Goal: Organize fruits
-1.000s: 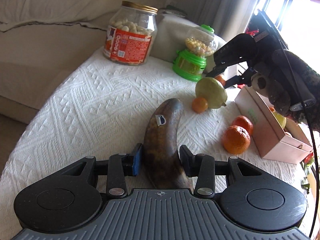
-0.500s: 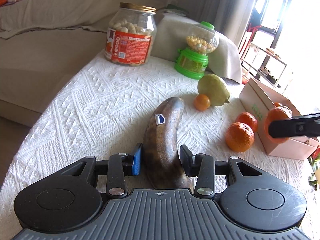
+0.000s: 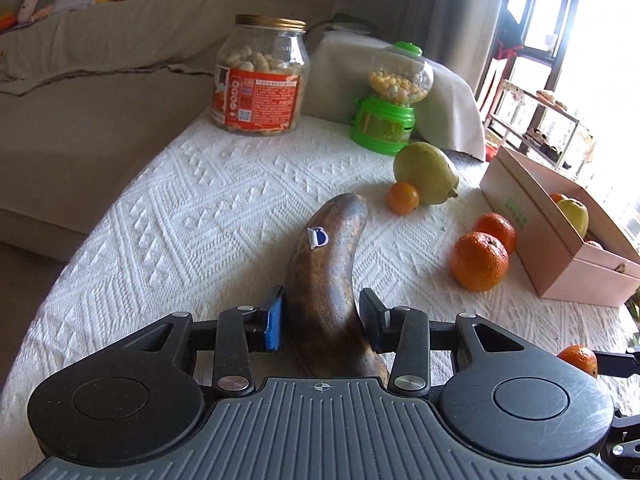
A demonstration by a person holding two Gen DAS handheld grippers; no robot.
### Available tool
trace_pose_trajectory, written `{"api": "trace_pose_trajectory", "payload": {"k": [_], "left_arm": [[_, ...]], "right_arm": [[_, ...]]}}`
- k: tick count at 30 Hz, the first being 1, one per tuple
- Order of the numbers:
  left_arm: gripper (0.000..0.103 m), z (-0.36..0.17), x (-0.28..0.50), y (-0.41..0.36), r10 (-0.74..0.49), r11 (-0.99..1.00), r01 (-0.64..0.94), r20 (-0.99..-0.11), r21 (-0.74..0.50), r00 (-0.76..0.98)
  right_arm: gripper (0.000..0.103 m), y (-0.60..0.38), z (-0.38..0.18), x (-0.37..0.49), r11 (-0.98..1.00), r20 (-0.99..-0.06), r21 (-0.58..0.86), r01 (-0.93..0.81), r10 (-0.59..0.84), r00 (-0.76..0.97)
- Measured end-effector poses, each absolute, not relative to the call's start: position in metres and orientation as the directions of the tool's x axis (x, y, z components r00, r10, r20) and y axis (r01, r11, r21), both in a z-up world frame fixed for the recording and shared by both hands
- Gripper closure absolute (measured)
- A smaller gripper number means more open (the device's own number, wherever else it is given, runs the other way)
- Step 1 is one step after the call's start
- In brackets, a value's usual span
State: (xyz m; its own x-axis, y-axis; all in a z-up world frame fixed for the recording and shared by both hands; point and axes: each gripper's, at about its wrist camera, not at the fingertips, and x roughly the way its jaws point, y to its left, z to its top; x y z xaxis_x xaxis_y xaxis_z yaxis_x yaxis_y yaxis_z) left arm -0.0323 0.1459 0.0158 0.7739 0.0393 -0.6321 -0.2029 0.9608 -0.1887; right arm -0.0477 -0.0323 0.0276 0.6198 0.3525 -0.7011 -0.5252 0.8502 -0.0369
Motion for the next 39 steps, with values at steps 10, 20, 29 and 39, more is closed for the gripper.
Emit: {"api": "trace_pose_trajectory", "payload": {"k": [10, 20, 29, 39], "left_arm": [[0.058, 0.020, -0.059, 0.132, 0.000, 0.964, -0.176, -0.660, -0.201, 0.751], [0.059, 0.020, -0.035, 0.133, 0.017, 0.968, -0.180, -0.669, -0.175, 0.743], [0.049, 0.013, -0.028, 0.129, -0.006, 0.982, -0.116, -0.637, -0.149, 0.771], [0.061, 0.017, -0.045, 0.143, -0.041, 0.956, -0.155, -0.639, -0.248, 0.768]], "right_arm": [[0.013, -0.049, 0.008, -0.049, 0.893, -0.656, 0.025, -0.449, 0.354, 0.666], [0.000, -0.042, 0.007, -0.053, 0.878, -0.681, 0.000, -0.479, 0.351, 0.643], [0.000, -0.043, 0.008, -0.054, 0.876, -0.694, 0.009, -0.481, 0.352, 0.628], [0.009, -0.062, 0.024, -0.053, 0.887, -0.642, 0.126, -0.444, 0.414, 0.646]]}}
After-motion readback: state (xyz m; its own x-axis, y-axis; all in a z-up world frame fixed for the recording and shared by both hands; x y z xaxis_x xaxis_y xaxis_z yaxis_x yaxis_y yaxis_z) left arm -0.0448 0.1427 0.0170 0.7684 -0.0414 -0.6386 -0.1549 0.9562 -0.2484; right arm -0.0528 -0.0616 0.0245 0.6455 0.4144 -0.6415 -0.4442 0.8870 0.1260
